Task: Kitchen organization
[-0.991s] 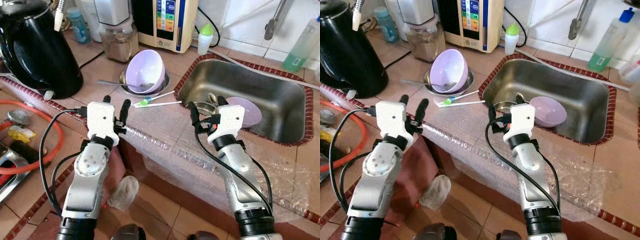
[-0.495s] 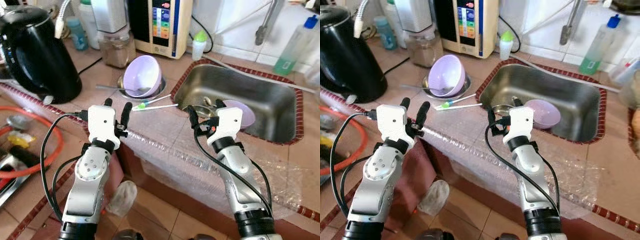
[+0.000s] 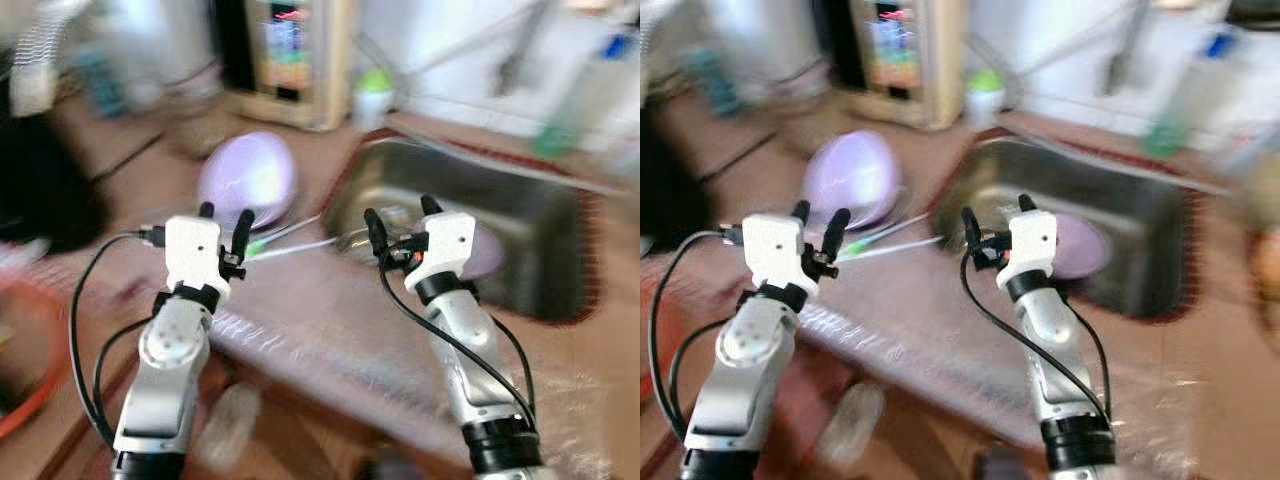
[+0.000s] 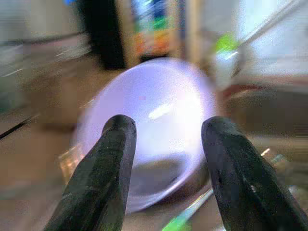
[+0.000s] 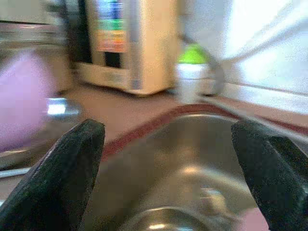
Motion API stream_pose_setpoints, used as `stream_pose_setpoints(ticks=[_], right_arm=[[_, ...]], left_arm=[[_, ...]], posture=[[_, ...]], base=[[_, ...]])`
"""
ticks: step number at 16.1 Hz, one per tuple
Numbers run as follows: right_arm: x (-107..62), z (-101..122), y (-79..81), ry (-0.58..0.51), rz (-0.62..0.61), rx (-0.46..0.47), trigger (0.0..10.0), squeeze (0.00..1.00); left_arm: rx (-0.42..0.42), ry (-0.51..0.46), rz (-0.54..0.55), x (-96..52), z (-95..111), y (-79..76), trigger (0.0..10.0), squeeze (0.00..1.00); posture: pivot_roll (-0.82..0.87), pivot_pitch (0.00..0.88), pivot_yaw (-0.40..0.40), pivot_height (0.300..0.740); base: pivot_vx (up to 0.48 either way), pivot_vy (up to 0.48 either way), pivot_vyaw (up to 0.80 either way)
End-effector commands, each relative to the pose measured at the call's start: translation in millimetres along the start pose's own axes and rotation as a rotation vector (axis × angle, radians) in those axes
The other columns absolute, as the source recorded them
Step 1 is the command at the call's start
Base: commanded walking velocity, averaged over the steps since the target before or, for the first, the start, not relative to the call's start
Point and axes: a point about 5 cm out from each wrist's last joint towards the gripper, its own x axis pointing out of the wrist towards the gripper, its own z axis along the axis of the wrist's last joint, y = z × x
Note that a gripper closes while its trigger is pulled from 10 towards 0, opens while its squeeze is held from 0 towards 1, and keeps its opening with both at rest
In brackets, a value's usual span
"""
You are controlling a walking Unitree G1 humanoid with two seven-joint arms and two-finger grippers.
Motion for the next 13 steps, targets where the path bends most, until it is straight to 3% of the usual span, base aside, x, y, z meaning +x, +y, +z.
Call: stream_pose_setpoints(ticks=[1,8,10,13], right_arm=[[-2.4,-3,-4.0,0.012,-0.011,-0.002,10.0,0.00],[-4.7,-5,-3.4,0.024,0.003,-0.007,10.0,0.00],[-6.7,-6,-1.3,0.030,0.012,0.000,10.0,0.00],[-8.5,-7,-1.5,0.039,0.018,0.003,10.0,0.00]], left_arm=[[-0.006,0.015,-0.022,-5.0,-3,-4.4,10.0,0.00],[0.032,0.113,-0.030,-28.1,-26,-0.2,10.0,0.00],[0.002,0.183,-0.054,-34.8,-38,1.2,10.0,0.00],[-0.041,0.194,-0.157,-29.3,-42,-7.7,10.0,0.00]], posture=[[-0.03,0.021,0.030,0.740],[-0.02,0.030,0.023,0.740],[-0.02,0.044,0.016,0.740],[-0.02,0.059,0.006,0.740]], base=[[0.000,0.000,0.00],[0.000,0.000,0.00],[0.000,0.000,0.60],[0.000,0.000,0.00]])
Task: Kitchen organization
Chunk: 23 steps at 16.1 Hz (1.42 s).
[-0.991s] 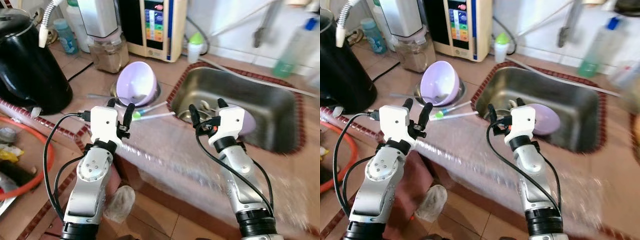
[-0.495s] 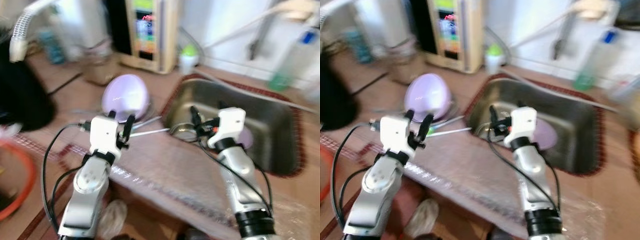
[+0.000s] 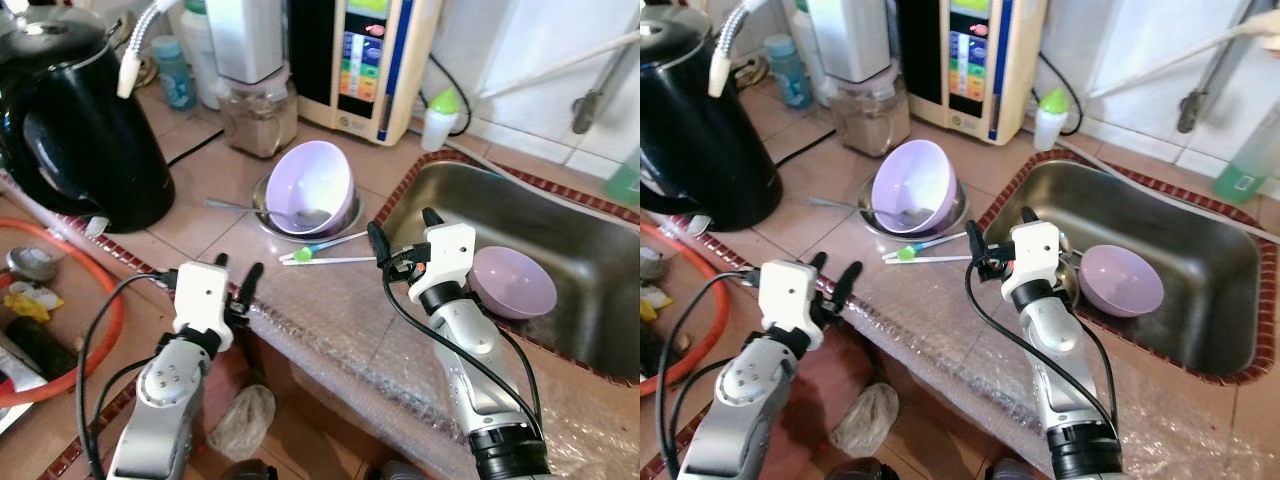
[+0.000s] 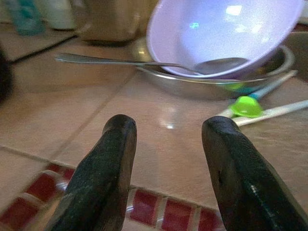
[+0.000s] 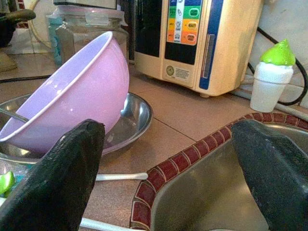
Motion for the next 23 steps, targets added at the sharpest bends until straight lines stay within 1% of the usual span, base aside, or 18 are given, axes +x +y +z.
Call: stream_pose_setpoints(ticks=[1,2,3,4,5,6,7,8,10,11,13,14,15,16,17,18,21,23], right_arm=[[-2.3,5,-3.6,-0.009,0.002,-0.007,10.0,0.00],[-5.2,4,-5.5,-0.003,0.006,-0.012,10.0,0.00],[-6.0,5,-6.0,-0.002,0.006,-0.013,10.0,0.00],[-8.3,5,-7.5,0.003,0.010,-0.016,10.0,0.00],[-11.3,5,-9.4,0.007,0.013,-0.020,10.0,0.00],[-16.6,6,-13.4,0.010,0.011,-0.026,10.0,0.00],[-17.6,7,-13.8,0.011,0.012,-0.026,10.0,0.00],[-25.5,8,-13.6,0.032,0.054,-0.015,10.0,0.00],[-34.4,11,-12.7,0.043,0.093,0.002,10.0,0.00],[-46.4,13,-14.0,0.061,0.114,0.020,10.0,0.00],[-57.7,12,-14.7,0.086,0.134,0.039,10.0,0.00],[-66.2,11,-12.8,0.113,0.170,0.052,10.0,0.00],[-67.8,11,-11.5,0.119,0.185,0.060,10.0,0.00],[-69.8,12,-5.7,0.135,0.231,0.084,10.0,0.00],[-69.8,12,-5.7,0.135,0.231,0.084,10.0,0.00],[-69.9,14,-0.3,0.145,0.266,0.104,10.0,0.00],[-67.2,15,3.5,0.151,0.285,0.112,10.0,0.00],[-64.3,15,2.9,0.151,0.290,0.111,10.0,0.00]], left_arm=[[-0.014,-0.013,-0.041,7.6,3,-3.5,10.0,0.00],[-0.026,-0.027,-0.090,12.2,6,-6.9,10.0,0.00],[-0.024,-0.028,-0.100,12.8,6,-7.8,10.0,0.00],[-0.027,-0.036,-0.143,14.9,7,-10.6,10.0,0.00],[-0.022,-0.027,-0.199,17.9,6,-13.6,10.0,0.00],[0.006,-0.012,-0.256,23.4,3,-13.0,10.0,0.00],[0.012,-0.011,-0.265,24.0,3,-12.9,10.0,0.00],[0.045,0.012,-0.297,29.3,-1,-9.5,10.0,0.00],[0.057,0.027,-0.303,33.6,-3,-7.5,10.0,0.00],[0.057,0.023,-0.311,38.8,-2,-6.8,10.0,0.00],[0.072,0.026,-0.332,44.2,-3,-8.1,10.0,0.00],[0.082,0.031,-0.359,49.2,-5,-10.5,10.0,0.00],[0.088,0.031,-0.372,50.7,-5,-11.5,10.0,0.00],[0.103,0.045,-0.414,54.5,-8,-14.4,10.0,0.00],[0.103,0.045,-0.414,54.5,-8,-14.4,10.0,0.00],[0.112,0.051,-0.452,56.4,-12,-16.3,0.0,0.00],[0.108,0.073,-0.477,56.2,-18,-15.3,0.0,0.00],[0.108,0.077,-0.483,54.6,-21,-14.2,0.0,0.00]], posture=[[-0.04,0.063,0.004,0.740],[-0.05,0.066,0.006,0.740],[-0.05,0.066,0.006,0.740],[-0.06,0.070,0.009,0.740],[-0.07,0.071,0.015,0.740],[-0.08,0.071,0.021,0.740],[-0.10,0.073,0.030,0.740],[-0.11,0.075,0.039,0.740],[-0.13,0.076,0.045,0.740],[-0.14,0.079,0.049,0.740],[-0.16,0.084,0.051,0.740],[-0.17,0.085,0.052,0.740],[-0.18,0.085,0.053,0.740],[-0.18,0.082,0.054,0.740],[-0.18,0.082,0.054,0.740],[-0.19,0.076,0.052,0.740],[-0.18,0.060,0.048,0.740],[-0.17,0.044,0.043,0.740]], base=[[0.000,0.000,0.00],[0.000,0.000,0.00],[0.000,0.000,0.00],[0.000,0.000,0.00],[0.000,0.000,0.00],[0.000,0.000,0.00],[0.000,0.000,0.00],[0.000,0.000,0.00],[0.000,0.000,0.00],[0.000,0.000,0.00],[0.000,0.000,0.00],[0.000,0.000,0.00],[0.000,0.000,0.00],[0.000,0.000,0.00],[0.000,0.000,0.00],[0.000,0.000,0.00],[0.000,0.000,0.00],[0.000,0.000,0.00]])
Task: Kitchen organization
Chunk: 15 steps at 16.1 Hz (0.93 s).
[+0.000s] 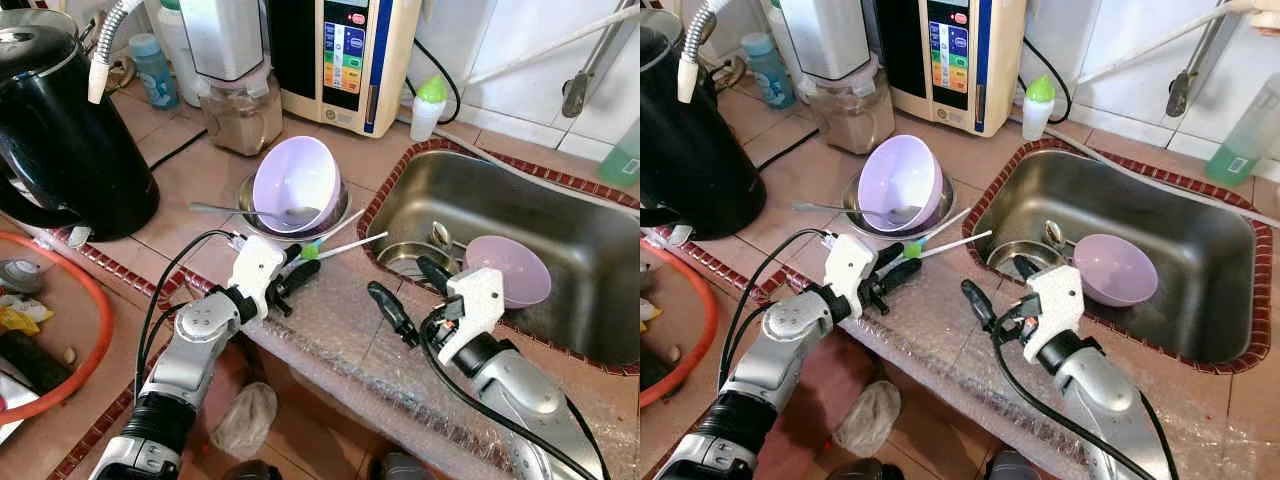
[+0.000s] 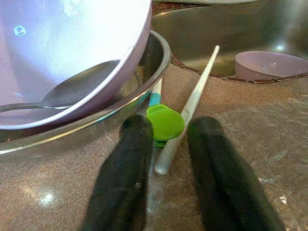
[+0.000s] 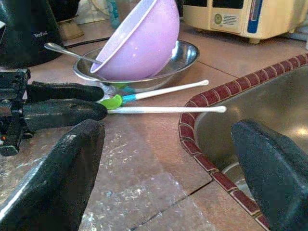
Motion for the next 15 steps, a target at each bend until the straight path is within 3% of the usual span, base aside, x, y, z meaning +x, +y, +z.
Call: stream_pose_setpoints(ticks=[1,8,15], right_arm=[[3.0,3,1.0,-0.007,0.020,0.000,10.0,0.00],[7.5,1,-0.8,0.005,0.023,-0.004,10.0,0.00],[10.0,-1,-2.8,0.006,0.005,-0.001,10.0,0.00]], left_arm=[[-0.019,0.068,-0.031,-3.3,-16,-4.8,0.0,0.00],[-0.032,0.067,-0.025,-11.2,-23,-1.2,0.0,0.00],[-0.078,0.035,-0.085,-15.3,-26,-12.7,0.0,0.00]], posture=[[-0.17,0.041,0.041,0.740],[-0.16,0.022,0.029,0.740],[-0.16,0.021,0.031,0.740]], base=[[0.000,0.000,0.00],[0.000,0.000,0.00],[0.000,0.000,0.00]])
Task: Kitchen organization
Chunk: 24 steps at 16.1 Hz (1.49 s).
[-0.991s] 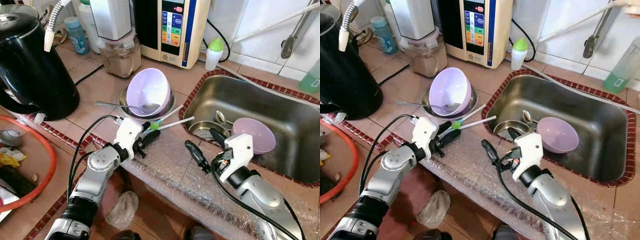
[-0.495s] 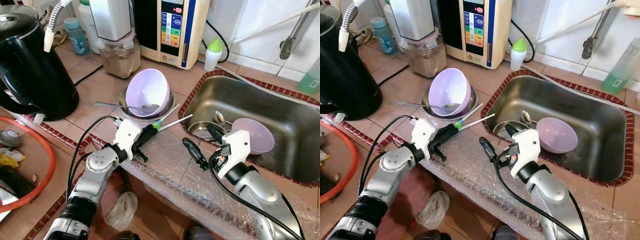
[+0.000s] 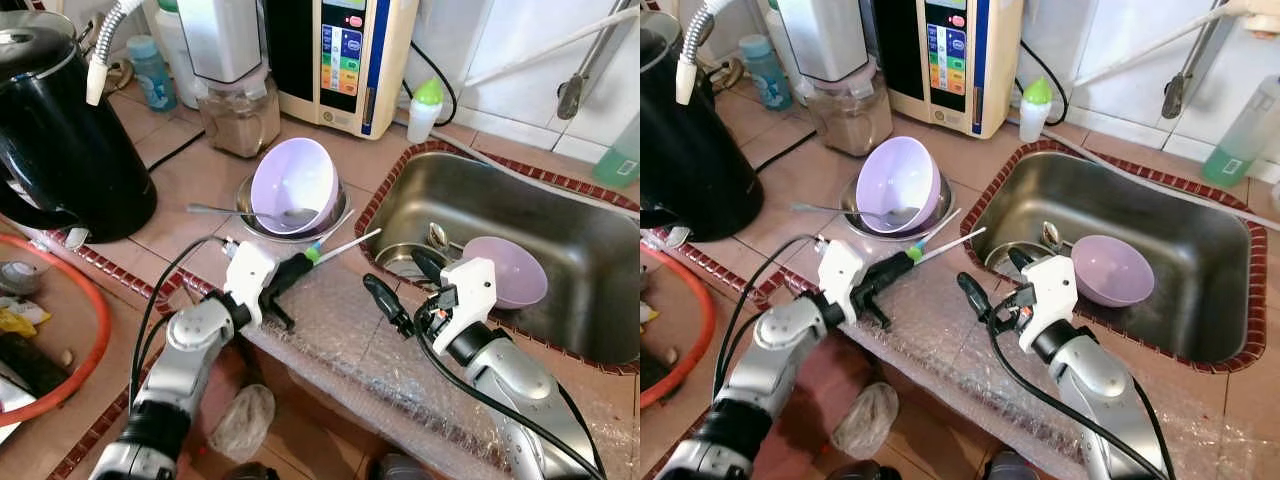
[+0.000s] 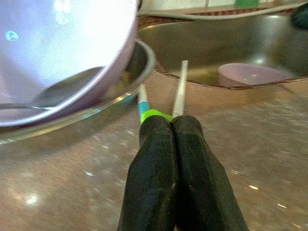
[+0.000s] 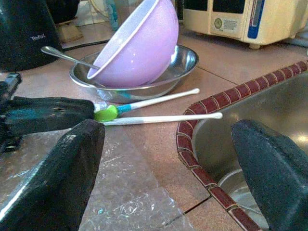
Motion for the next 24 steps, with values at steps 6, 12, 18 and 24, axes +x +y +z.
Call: stream_pose_setpoints(ticks=[6,12,18,24], right_arm=[[4.1,-2,-0.6,0.002,-0.003,0.002,10.0,0.00],[5.3,-4,-2.1,0.009,-0.005,0.000,10.0,0.00],[5.1,-5,-1.9,0.011,-0.008,-0.005,10.0,0.00],[5.2,-5,-1.2,0.010,-0.009,-0.007,10.0,0.00]], left_arm=[[-0.138,0.019,-0.068,-11.7,-10,-12.9,0.0,0.00],[-0.061,-0.044,-0.013,-24.0,6,-10.9,0.0,0.00],[-0.036,-0.112,0.073,-18.9,21,-1.8,10.0,1.00],[-0.007,-0.040,0.059,-13.8,14,4.1,10.0,1.00]], posture=[[-0.15,0.023,0.027,0.740],[-0.15,0.026,0.016,0.740],[-0.15,0.028,0.016,0.740],[-0.16,0.038,0.024,0.740]], base=[[0.000,0.000,0.00],[0.000,0.000,0.00],[0.000,0.000,0.00],[0.000,0.000,0.00]])
